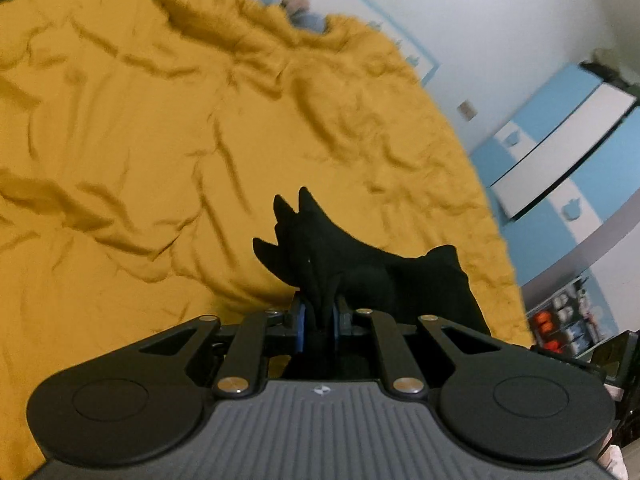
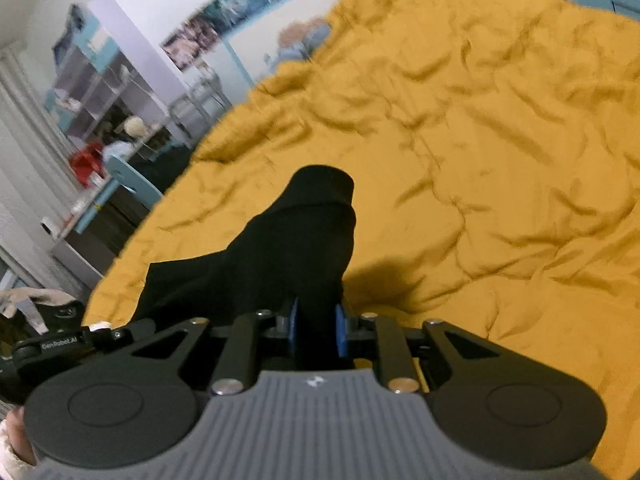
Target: Fold small clothes
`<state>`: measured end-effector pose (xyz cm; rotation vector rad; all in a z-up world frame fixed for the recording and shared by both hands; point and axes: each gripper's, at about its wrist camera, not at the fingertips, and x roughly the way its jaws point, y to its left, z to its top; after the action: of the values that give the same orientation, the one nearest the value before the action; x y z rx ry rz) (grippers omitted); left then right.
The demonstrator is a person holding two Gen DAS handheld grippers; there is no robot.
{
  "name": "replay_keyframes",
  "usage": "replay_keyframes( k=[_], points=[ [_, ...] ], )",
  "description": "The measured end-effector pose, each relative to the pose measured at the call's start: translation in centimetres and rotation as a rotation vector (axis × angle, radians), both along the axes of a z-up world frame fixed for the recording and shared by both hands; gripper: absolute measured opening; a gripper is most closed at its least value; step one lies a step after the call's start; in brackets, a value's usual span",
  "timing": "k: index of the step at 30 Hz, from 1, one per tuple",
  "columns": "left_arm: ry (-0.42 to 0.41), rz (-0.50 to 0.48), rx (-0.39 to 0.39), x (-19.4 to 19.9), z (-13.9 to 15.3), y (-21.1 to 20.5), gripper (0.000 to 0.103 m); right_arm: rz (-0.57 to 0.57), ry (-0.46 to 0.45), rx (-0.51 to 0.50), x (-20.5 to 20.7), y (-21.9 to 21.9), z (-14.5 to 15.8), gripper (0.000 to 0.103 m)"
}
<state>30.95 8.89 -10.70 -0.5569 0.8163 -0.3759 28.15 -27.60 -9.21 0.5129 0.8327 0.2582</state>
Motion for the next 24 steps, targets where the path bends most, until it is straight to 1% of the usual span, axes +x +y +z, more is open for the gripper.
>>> replay_keyframes(
  k=[2, 6, 9, 12, 14, 16, 19, 21, 24],
  points=[
    [0.039, -0.004, 0.009, 0.7, -1.6, 0.0, 0.013, -0.013, 0.050, 0.015, 1.4, -0.2, -1.9, 0.014],
    [0.103, -0.005, 0.011, 1.8, -4.3, 0.8, 0.013, -0.025, 0.109, 0.010, 3.1, -0.3, -4.6, 0.014],
    [0.132, -0.003, -0.010, 2.5, -5.6, 1.6, 0.016, -0.033, 0.133, 0.015, 3.8, -0.6, -5.8, 0.016],
    [0.140, 0.012, -0.014, 2.7, -6.3, 2.2, 0.019, -0.044, 0.137, 0.012, 4.2, -0.8, -6.3, 0.020],
    [0.140, 0.031, -0.027, 2.8, -6.3, 2.7, 0.022, -0.056, 0.130, 0.007, 4.3, -0.9, -6.1, 0.022],
    [0.129, 0.069, -0.024, 2.8, -5.8, 3.4, 0.022, -0.085, 0.102, -0.023, 4.3, -1.0, -5.3, 0.026],
    [0.129, 0.119, 0.040, 2.6, -4.8, 4.3, 0.022, -0.115, 0.076, -0.069, 4.3, -1.2, -3.7, 0.026],
    [0.123, 0.124, 0.076, 2.2, -3.8, 4.7, 0.022, -0.105, 0.058, -0.090, 3.9, -1.2, -2.4, 0.026],
    [0.090, 0.111, 0.117, 1.2, -2.1, 4.8, 0.022, -0.066, 0.032, -0.129, 2.6, -0.7, -0.5, 0.026]
  ],
)
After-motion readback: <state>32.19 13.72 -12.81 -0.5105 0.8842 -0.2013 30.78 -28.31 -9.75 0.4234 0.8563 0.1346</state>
